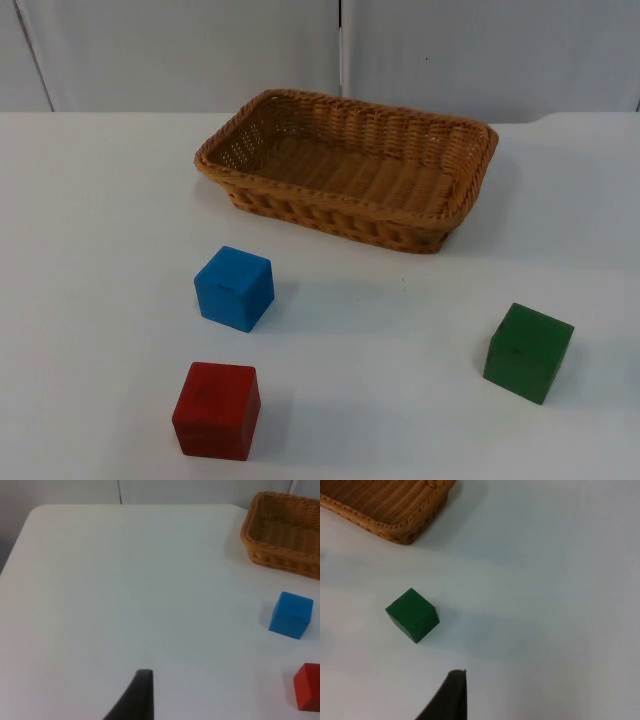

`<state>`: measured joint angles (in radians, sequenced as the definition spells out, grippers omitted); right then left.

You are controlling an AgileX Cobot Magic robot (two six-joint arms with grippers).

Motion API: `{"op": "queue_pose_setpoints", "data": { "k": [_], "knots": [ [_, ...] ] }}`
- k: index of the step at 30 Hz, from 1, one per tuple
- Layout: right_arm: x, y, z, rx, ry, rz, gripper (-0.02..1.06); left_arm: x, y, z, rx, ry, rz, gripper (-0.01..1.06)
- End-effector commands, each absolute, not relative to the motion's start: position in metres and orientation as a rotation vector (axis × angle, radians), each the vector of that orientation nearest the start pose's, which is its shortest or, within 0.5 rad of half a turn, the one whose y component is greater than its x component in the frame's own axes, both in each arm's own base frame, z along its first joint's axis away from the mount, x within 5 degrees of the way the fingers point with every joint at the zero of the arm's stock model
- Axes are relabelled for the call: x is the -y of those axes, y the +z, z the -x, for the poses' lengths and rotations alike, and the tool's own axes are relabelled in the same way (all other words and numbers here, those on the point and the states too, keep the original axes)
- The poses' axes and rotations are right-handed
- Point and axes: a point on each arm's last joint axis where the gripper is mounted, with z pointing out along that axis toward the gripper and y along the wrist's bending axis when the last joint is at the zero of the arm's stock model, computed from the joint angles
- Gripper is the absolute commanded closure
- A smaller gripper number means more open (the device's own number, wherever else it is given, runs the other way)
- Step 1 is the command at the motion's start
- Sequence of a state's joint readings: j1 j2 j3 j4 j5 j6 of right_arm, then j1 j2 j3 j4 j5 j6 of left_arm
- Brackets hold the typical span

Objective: Pick up one cube with each hand and place exactly two cubes into the same basket, leaving the remaining cube outside.

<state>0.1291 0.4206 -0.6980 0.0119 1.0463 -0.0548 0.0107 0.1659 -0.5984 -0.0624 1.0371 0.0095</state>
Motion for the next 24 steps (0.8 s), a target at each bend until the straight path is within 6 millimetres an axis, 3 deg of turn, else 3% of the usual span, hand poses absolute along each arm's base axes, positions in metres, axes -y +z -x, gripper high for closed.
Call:
{"op": "queue_pose_setpoints", "data": {
  "k": [1, 7, 13, 24],
  "knots": [
    [-0.008, 0.332, -0.056, -2.211, 0.044, 0.21, -0.01, 0.007, 0.31, -0.018, -2.076, -0.098, 0.005, 0.0],
    [-0.008, 0.34, -0.057, -2.17, 0.038, 0.219, -0.01, 0.009, 0.314, -0.034, -2.112, -0.123, -0.022, 0.0],
    [-0.01, 0.346, -0.07, -2.196, 0.03, 0.241, -0.01, 0.01, 0.323, -0.05, -2.155, -0.124, -0.053, 0.0],
    [-0.018, 0.339, -0.129, -2.361, 0.008, 0.365, -0.01, 0.022, 0.319, -0.084, -2.278, -0.259, -0.182, 0.0]
  ]
}}
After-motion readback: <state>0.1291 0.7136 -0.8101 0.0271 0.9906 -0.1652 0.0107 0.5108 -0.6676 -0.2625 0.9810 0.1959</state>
